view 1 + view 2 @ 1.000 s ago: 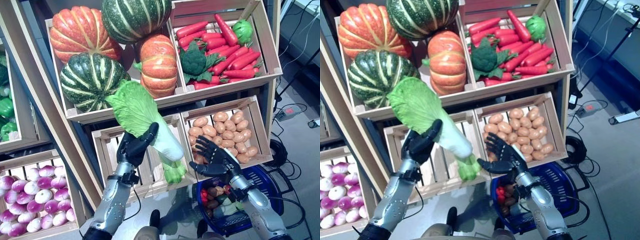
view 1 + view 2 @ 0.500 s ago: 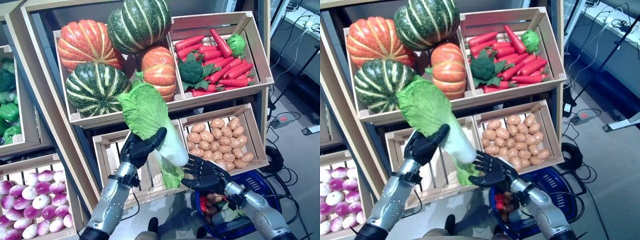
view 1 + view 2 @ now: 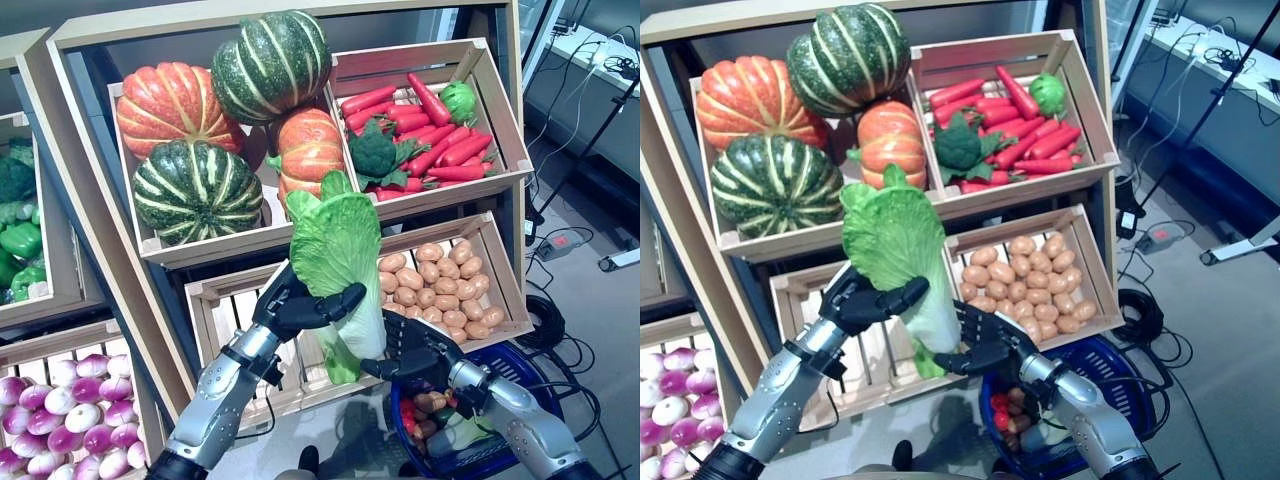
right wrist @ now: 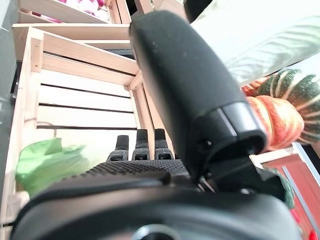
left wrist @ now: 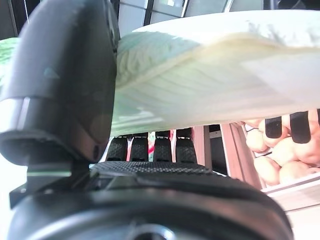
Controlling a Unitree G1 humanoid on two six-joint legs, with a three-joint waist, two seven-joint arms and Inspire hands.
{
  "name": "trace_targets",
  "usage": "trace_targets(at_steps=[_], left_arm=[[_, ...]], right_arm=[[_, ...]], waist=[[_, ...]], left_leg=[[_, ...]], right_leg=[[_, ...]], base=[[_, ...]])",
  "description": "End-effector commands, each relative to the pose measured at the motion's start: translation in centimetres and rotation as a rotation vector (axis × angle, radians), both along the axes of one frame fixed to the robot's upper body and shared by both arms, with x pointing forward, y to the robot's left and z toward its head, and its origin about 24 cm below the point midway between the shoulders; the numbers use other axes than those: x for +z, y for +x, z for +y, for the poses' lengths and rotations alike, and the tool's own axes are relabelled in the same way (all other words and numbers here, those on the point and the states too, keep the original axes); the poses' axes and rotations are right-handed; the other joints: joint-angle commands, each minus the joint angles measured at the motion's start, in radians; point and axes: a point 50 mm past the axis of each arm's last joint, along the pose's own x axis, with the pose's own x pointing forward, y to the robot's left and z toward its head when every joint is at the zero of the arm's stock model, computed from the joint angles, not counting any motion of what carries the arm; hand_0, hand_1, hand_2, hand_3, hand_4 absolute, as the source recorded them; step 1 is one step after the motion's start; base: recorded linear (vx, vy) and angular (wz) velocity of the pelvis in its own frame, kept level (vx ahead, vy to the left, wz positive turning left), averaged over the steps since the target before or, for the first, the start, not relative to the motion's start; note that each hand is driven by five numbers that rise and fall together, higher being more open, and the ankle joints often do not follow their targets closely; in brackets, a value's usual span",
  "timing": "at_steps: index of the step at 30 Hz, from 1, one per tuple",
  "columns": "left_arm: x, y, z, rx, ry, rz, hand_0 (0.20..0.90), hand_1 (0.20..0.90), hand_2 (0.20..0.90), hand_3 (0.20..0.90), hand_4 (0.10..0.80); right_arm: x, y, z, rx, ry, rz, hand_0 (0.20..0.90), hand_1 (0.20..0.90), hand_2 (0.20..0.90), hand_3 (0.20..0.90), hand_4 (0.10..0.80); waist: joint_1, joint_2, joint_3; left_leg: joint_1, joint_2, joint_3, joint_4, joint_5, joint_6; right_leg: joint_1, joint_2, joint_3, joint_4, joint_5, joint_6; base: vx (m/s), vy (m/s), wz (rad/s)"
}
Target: Put vegetables into the basket
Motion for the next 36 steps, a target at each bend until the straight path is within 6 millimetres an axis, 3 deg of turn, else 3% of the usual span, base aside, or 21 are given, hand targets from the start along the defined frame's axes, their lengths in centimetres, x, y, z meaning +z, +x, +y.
trace_targets(at_steps=[1,10,17,36], left_arm=[[5.5,1.1,-1.3,-0.106,-0.023,-0.276,0.300,0.300,0.300,0.300,0.400],[5.6,1.2,-2.1,-0.140,-0.016,-0.282,0.300,0.300,0.300,0.300,0.400],[5.5,0.9,-3.5,-0.227,0.129,-0.341,0.300,0.300,0.300,0.300,0.400],[4.9,0.2,-4.8,-0.382,0.256,-0.353,0.300,0.300,0.300,0.300,0.400]], right_arm=[[4.5,2.2,1.3,0.003,0.140,-0.191,0.900,0.900,0.900,0.900,0.800],[5.5,2.4,2.6,0.046,0.227,-0.198,0.900,0.900,0.900,0.900,0.800],[5.7,2.3,3.7,0.129,0.246,-0.179,0.900,0.900,0.900,0.900,0.800],[5.6,2.2,4.4,0.173,0.239,-0.166,0.900,0.900,0.900,0.900,0.800]], waist=[[0.005,-0.043,-0.093],[0.005,-0.041,-0.100],[0.003,-0.039,-0.109],[-0.002,-0.038,-0.125]], left_leg=[[0.015,-0.031,0.029,0.001,-0.074,0.020],[0.007,-0.033,0.028,0.001,-0.073,0.023],[0.004,-0.031,0.031,0.001,-0.074,0.024],[-0.002,-0.027,0.037,0.001,-0.071,0.027]], right_leg=[[-0.013,-0.020,0.013,0.001,0.055,-0.018],[-0.022,-0.018,0.020,0.001,0.056,-0.018],[-0.026,-0.019,0.024,0.001,0.053,-0.015],[-0.033,-0.014,0.037,0.001,0.053,-0.011]], base=[[0.000,0.000,0.00],[-0.002,0.002,-0.02],[0.000,0.000,0.00],[-0.001,0.000,-0.01]])
